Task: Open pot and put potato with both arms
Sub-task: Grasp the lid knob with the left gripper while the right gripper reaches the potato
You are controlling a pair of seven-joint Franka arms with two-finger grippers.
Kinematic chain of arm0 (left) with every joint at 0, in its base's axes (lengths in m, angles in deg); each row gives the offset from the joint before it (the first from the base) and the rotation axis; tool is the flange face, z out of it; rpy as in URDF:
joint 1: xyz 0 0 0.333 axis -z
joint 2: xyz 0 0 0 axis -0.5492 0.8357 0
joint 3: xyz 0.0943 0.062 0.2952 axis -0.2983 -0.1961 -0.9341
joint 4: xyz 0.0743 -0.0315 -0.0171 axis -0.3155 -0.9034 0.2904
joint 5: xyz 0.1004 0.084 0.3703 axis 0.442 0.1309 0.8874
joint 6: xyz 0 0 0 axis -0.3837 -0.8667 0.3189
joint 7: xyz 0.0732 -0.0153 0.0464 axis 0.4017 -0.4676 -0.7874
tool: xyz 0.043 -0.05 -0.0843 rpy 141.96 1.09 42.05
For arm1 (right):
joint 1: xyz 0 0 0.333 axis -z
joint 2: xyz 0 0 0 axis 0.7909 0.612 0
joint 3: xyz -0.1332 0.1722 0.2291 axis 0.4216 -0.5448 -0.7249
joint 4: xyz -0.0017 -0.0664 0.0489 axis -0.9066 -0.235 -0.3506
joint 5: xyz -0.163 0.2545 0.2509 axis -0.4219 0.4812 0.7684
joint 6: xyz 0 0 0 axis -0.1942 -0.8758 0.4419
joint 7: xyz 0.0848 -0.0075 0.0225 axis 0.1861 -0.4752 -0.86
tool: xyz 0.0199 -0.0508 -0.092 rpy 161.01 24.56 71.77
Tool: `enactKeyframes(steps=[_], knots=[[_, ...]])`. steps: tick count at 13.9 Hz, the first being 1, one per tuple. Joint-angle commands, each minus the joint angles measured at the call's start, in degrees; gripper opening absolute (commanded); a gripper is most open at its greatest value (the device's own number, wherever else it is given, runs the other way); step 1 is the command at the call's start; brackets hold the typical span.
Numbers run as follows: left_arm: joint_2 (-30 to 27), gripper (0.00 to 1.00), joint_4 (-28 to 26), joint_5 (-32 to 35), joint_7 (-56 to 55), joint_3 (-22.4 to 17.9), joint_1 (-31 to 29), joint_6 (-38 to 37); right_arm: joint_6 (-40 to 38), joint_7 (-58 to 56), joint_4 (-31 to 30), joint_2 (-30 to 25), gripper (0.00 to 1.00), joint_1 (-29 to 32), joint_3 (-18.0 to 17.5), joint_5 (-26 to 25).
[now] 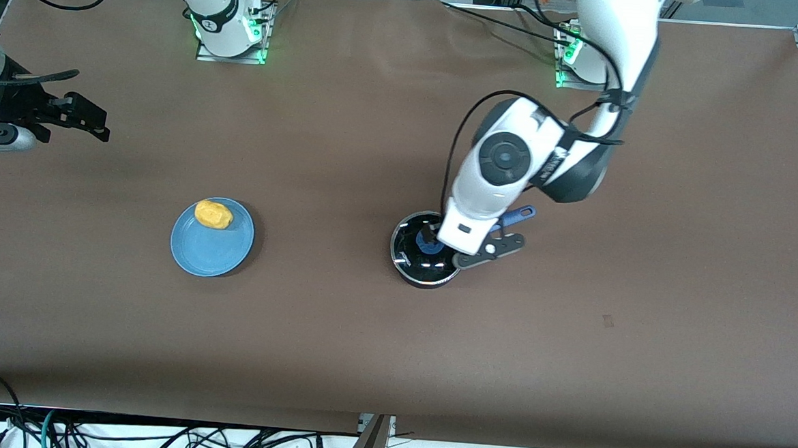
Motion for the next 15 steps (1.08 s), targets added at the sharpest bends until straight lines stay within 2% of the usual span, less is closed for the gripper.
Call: enactKeyframes(steps=[1, 6, 8, 10, 13, 15], knots=[[5.17, 1.0, 5.69, 1.01, -2.08, -1.27, 2.85, -0.2, 0.02, -0.38, 0.55, -0.14, 1.0, 0.17, -0.05, 0.84], [7.37, 1.0, 5.61, 1.45, -3.92, -1.36, 4.7, 1.47, -0.06, -0.21, 0.38, -0.05, 1.0, 0.26, 0.03, 0.92], [7.98, 1.0, 5.69, 2.67, -4.89, -1.27, 4.7, 1.74, -0.06, -0.82, 0.47, 1.61, 1.0, 0.17, -0.05, 0.58], [7.99, 1.0, 5.78, 2.68, -4.98, -1.27, 4.7, 1.74, -0.59, -1.08, 0.47, 6.51, 1.0, 0.17, -0.05, 0.48], [8.07, 1.0, 5.78, 2.85, -4.89, -1.53, 4.53, 3.32, -1.56, -0.91, 0.47, 7.24, 1.0, 0.35, 0.03, -0.13], [8.07, 0.91, 5.69, 2.94, -4.89, -1.62, 4.53, 3.67, -2.78, -0.74, -0.15, 7.24, 1.0, 0.26, 0.03, -0.3]])
